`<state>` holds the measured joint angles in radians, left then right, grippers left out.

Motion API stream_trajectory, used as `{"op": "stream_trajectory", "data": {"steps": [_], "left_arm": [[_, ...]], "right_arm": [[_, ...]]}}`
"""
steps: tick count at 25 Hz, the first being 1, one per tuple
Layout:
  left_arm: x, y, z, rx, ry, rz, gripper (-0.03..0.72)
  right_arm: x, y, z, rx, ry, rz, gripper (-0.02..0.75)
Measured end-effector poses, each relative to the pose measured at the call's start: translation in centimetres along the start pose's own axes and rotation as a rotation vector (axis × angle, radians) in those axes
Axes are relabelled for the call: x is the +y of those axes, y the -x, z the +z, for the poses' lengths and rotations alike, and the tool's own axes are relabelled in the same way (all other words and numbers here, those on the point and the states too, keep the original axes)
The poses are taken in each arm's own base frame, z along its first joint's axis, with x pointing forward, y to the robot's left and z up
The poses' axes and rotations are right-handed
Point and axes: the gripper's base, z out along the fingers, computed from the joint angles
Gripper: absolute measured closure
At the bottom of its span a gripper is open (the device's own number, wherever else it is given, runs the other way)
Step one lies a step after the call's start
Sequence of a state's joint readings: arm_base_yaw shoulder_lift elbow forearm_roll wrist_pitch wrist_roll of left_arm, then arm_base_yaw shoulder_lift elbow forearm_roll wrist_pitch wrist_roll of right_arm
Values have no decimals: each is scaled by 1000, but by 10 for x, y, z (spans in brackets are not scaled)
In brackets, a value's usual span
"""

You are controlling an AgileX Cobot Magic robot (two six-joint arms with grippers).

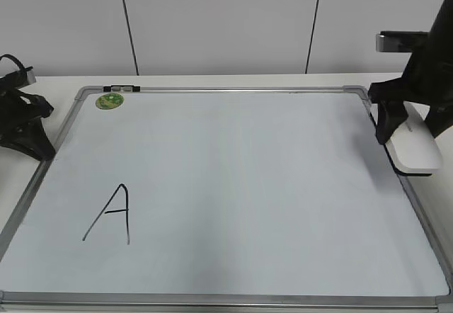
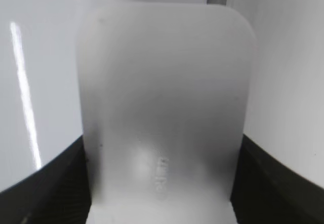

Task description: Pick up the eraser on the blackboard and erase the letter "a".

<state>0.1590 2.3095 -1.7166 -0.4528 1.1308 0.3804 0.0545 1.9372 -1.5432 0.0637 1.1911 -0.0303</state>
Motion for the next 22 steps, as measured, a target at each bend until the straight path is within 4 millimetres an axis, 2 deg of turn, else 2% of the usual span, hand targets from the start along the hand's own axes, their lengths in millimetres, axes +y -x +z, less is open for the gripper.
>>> {"op": "stream_trajectory", "data": {"steps": [6,15,22], "left_arm": [[0,0,0,0,0,0,653],[0,0,0,-1,-2,-1,653],[0,0,0,-1,-2,-1,650]], "right_arm": [[-5,3,8,-46,0,15,201],[-8,12,50,17,-1,21,201],[-9,24,63,12,-3,21,201]]}}
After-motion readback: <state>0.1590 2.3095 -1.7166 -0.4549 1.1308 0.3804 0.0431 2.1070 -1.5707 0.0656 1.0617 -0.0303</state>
